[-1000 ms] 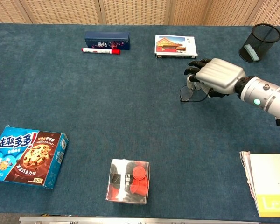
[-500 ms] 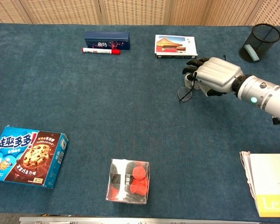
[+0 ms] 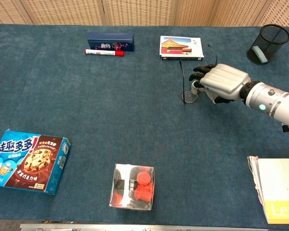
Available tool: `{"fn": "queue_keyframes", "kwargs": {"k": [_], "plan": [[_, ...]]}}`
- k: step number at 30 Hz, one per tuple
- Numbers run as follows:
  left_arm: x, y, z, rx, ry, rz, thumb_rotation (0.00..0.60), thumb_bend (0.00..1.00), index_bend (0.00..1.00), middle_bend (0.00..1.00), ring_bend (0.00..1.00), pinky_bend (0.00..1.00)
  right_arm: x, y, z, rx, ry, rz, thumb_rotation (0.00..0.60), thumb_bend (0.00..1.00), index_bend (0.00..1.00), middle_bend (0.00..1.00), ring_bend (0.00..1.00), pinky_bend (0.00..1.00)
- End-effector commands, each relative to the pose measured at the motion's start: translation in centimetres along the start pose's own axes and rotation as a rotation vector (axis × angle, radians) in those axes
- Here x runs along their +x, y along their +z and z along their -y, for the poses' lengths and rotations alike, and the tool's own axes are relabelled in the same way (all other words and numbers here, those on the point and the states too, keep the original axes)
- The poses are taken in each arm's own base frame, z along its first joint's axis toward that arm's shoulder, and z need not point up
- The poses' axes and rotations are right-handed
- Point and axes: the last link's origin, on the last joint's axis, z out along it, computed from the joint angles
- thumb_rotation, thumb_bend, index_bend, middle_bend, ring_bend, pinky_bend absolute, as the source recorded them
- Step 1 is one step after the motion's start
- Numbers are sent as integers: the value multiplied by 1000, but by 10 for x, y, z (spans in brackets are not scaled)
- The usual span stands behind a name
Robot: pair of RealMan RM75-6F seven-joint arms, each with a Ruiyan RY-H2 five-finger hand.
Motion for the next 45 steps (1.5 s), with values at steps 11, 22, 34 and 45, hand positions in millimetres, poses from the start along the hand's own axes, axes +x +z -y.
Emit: {"fn": "queue_keyframes", "kwargs": {"k": [11,22,34,45], "plan": [[1,-1,0,0,-1,-4,600,48,529,465,342,491,1,0,6,22,11,-11,600,898,356,169,12,156],[1,-1,0,1,0,-5,600,49,529,465,342,491,3,-1,9,36,15,-17,600,898,356,169,12,156],[0,-1,0,-2,3,-2,600,48,529,465,342,491,21,-16,0,5,40,-98,600,885,355,169,12,156],[-2,0,0,3,12,4,600,48,529,465,342,491,61,-34,-4,-11,104,-260,600,717,356,169,12,156]]}}
